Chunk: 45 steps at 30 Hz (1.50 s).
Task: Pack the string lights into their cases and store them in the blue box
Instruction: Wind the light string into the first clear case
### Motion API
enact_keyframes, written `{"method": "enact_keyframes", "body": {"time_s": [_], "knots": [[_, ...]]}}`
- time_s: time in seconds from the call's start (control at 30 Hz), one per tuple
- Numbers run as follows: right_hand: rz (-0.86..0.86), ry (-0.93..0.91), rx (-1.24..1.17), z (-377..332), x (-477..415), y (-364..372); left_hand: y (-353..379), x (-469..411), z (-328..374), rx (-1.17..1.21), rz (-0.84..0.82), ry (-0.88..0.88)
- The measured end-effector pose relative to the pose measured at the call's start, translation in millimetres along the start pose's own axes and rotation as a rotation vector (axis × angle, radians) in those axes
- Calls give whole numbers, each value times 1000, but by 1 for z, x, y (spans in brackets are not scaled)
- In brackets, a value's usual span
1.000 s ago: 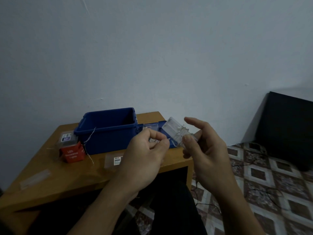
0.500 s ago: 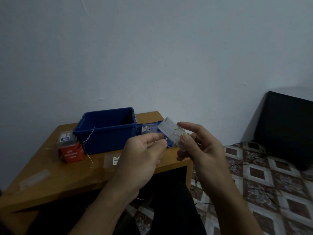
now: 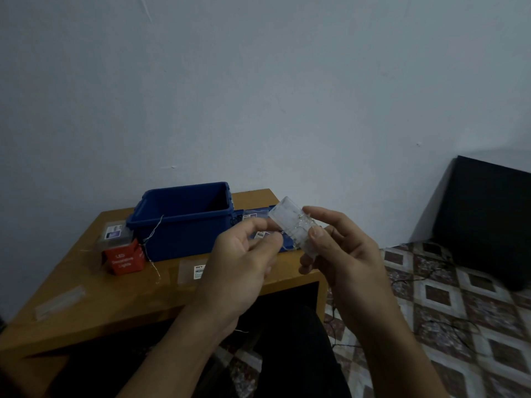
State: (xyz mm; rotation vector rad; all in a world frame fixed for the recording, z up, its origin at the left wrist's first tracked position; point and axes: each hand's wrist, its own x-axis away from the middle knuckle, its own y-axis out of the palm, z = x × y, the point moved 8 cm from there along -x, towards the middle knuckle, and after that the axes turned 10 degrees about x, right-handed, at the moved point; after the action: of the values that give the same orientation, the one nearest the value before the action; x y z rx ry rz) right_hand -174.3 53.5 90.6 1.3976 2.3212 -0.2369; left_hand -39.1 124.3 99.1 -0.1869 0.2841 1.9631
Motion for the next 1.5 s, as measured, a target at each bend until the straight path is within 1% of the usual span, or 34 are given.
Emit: {"method": "enact_keyframes", "body": {"time_s": [0.13, 0.33, 0.43, 0.6, 0.8, 0.93, 1.1, 1.2, 1.3, 1.43, 1.5], "knots": [[-34, 56, -72, 3, 0, 1, 1, -3, -3, -11, -33, -21], [-127, 138, -240, 8, -2, 0, 1, -7, -13, -101, -134, -126], [-185, 128, -255, 6, -2, 2, 0, -7, -19, -158, -190, -160], [-264, 136, -267, 4, 1, 3, -1, -9, -22, -175, -283, -182], [-329, 136, -286, 4, 3, 6, -6, -12, -18, -247, -286, -146], [-307, 153, -298, 6, 2, 4, -8, -13, -16, -297, -270, -166], [-325, 112, -215, 8, 2, 2, -16, -23, -13, -532, -222, -144], [-366, 84, -115, 7, 5, 3, -21, -31, -9, -535, -213, -183], [-389, 86, -1, 7, 6, 2, -22, -37, -5, -514, -249, -226], [-463, 74, 165, 8, 10, 5, -16, -40, 7, -589, -283, -191], [-496, 59, 288, 10, 11, 8, -13, -41, 13, -613, -290, -176]]}}
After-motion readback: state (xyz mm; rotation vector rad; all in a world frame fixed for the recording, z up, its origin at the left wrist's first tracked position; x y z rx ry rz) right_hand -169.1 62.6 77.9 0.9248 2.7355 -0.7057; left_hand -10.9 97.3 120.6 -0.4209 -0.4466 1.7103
